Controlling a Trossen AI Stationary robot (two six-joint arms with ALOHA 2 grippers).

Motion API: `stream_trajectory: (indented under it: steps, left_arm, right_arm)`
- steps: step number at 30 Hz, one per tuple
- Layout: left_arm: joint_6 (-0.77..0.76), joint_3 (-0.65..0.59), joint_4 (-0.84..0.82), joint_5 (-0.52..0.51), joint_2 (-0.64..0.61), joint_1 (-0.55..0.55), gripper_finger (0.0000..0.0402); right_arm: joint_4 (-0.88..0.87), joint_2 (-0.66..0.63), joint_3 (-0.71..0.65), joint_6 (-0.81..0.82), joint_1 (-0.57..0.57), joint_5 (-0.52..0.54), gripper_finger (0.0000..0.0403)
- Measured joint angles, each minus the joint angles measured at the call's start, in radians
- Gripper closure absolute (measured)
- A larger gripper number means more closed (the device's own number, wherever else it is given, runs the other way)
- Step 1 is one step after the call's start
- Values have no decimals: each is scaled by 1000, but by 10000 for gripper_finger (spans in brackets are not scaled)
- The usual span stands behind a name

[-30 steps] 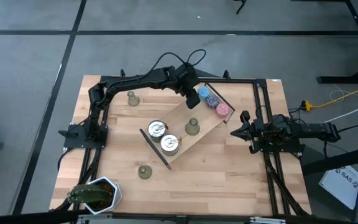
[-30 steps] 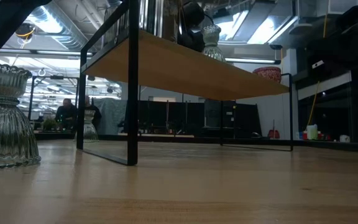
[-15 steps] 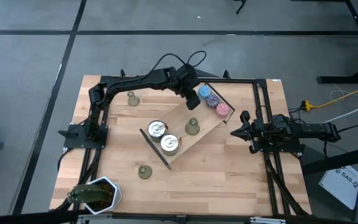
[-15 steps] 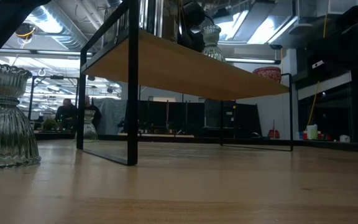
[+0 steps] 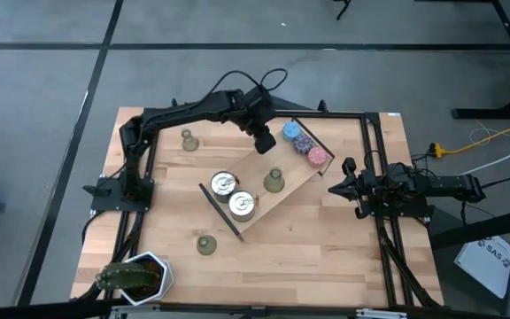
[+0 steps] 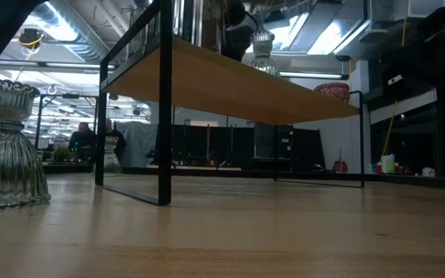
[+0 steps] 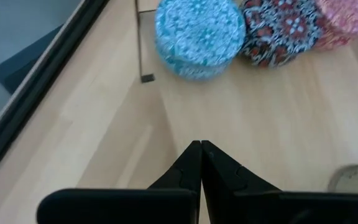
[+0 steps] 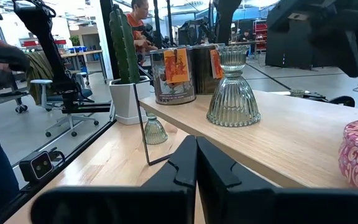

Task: Pick & Place candle stick holders
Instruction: Put the top transparent candle holder on the shelf

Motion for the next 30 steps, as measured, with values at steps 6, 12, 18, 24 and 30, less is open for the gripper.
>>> stream_trajectory:
  steps: [6, 12, 18, 24, 30]
  left_arm:
    - [9, 0, -70, -45, -10, 16, 400]
    - [-7, -5, -120, -61, -17, 26, 400]
    - [-33, -130, -100, -80, -80, 35, 400]
    - [-64, -263, -88, -98, -168, 35, 400]
    - [-99, -388, -63, -100, -276, 45, 400]
  right_arm:
    - [0, 0, 0, 0, 0, 0, 393]
    - [0, 0, 0, 0, 0, 0, 393]
    - [0, 0, 0, 0, 0, 0, 393]
    - [0, 0, 0, 0, 0, 0, 393]
    - [0, 0, 0, 0, 0, 0, 393]
